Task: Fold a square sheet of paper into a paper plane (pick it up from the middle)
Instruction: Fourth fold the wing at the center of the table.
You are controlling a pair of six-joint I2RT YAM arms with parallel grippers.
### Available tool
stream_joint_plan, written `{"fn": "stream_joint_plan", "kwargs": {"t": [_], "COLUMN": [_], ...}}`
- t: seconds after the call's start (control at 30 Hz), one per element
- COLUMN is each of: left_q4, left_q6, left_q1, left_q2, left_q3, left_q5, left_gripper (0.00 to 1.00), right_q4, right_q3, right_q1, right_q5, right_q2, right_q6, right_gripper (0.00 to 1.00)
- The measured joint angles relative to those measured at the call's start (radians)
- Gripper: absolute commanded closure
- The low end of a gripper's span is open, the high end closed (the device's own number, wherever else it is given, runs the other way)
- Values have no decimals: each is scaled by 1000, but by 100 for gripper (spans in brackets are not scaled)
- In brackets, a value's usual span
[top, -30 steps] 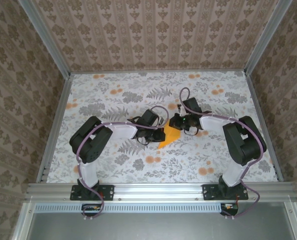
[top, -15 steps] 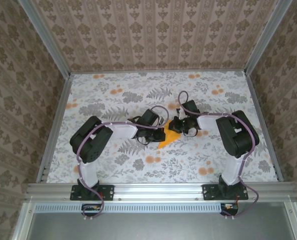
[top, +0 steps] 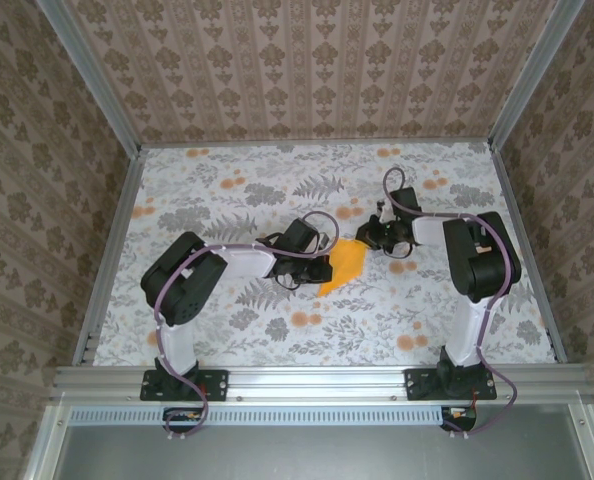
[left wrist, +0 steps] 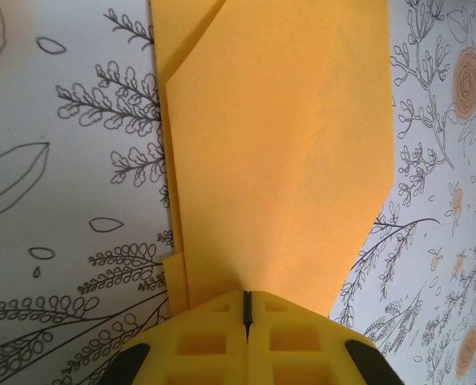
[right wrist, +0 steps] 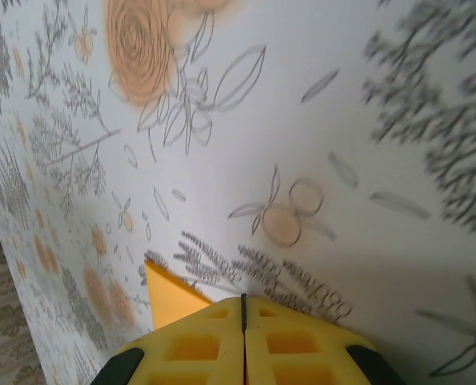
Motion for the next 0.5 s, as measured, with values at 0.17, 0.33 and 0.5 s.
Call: {"fn": "stream_joint_plan", "kwargs": {"t": [0.17, 0.33, 0.5], "left_q4": [-1, 0, -1], "left_q6": [0, 0, 0], "left_q1": [0, 0, 0], "left_q2": [0, 0, 0], "left_q3": [0, 0, 0], "left_q5": [2, 2, 2], "left_gripper": [100, 100, 100], "right_q4": [-5, -3, 4], "right_q3": [29, 13, -71], "right_q1": [-6, 0, 64], "right_q5": [44, 50, 48], "right_q2": [2, -56, -187], "right_q6": [0, 2, 21], "right_gripper": [92, 91, 91]}}
